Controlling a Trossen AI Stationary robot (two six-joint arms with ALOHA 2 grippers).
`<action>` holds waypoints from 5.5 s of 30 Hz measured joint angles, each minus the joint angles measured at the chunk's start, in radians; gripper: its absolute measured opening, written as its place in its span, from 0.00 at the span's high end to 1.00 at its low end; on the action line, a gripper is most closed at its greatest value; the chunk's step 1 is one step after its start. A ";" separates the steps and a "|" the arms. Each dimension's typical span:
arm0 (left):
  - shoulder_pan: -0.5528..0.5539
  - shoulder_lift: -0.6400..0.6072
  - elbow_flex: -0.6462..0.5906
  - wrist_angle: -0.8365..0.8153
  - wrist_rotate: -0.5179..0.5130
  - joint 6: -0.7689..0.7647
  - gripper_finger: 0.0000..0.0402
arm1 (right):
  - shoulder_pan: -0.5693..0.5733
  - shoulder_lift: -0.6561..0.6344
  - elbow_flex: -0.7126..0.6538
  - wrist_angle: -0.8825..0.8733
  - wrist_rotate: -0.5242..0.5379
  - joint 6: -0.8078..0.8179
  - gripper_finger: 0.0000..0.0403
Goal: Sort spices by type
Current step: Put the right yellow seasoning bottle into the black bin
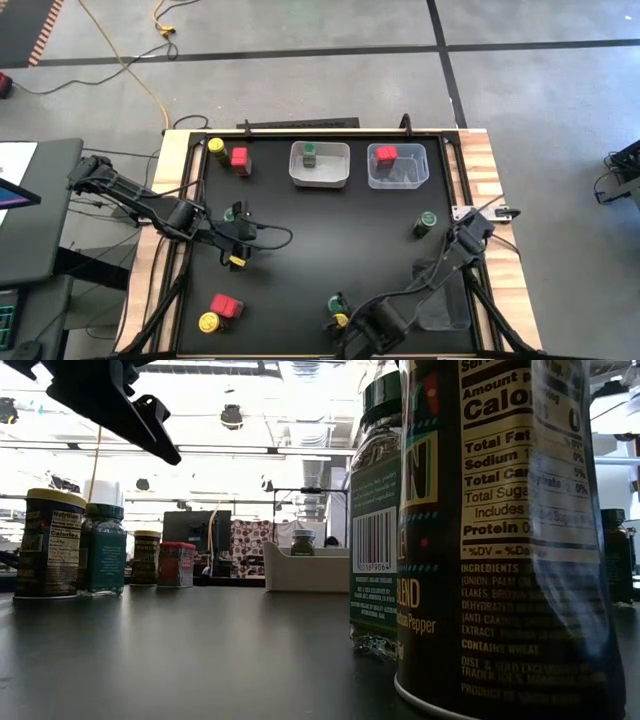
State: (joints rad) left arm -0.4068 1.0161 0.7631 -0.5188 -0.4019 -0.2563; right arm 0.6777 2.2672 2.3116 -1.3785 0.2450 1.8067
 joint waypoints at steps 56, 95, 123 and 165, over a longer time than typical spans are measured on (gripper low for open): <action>0.000 0.000 0.000 -0.014 -0.001 -0.011 0.38 | -0.039 0.109 -0.001 0.075 -0.115 0.022 0.34; 0.000 0.000 0.000 -0.012 0.003 -0.111 0.38 | 0.103 -0.650 -0.578 -0.168 0.046 -0.597 0.34; 0.000 0.000 0.000 0.021 0.017 -0.111 0.38 | 0.480 -1.176 -1.411 0.194 -0.049 -0.286 0.34; 0.000 0.000 0.000 0.039 0.017 -0.118 0.38 | 0.329 -1.284 -1.564 0.294 -0.143 -0.308 0.34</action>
State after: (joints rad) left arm -0.4072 1.0161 0.7631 -0.4801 -0.3846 -0.3748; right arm 1.0065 0.9831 0.7475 -1.0845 0.1018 1.4986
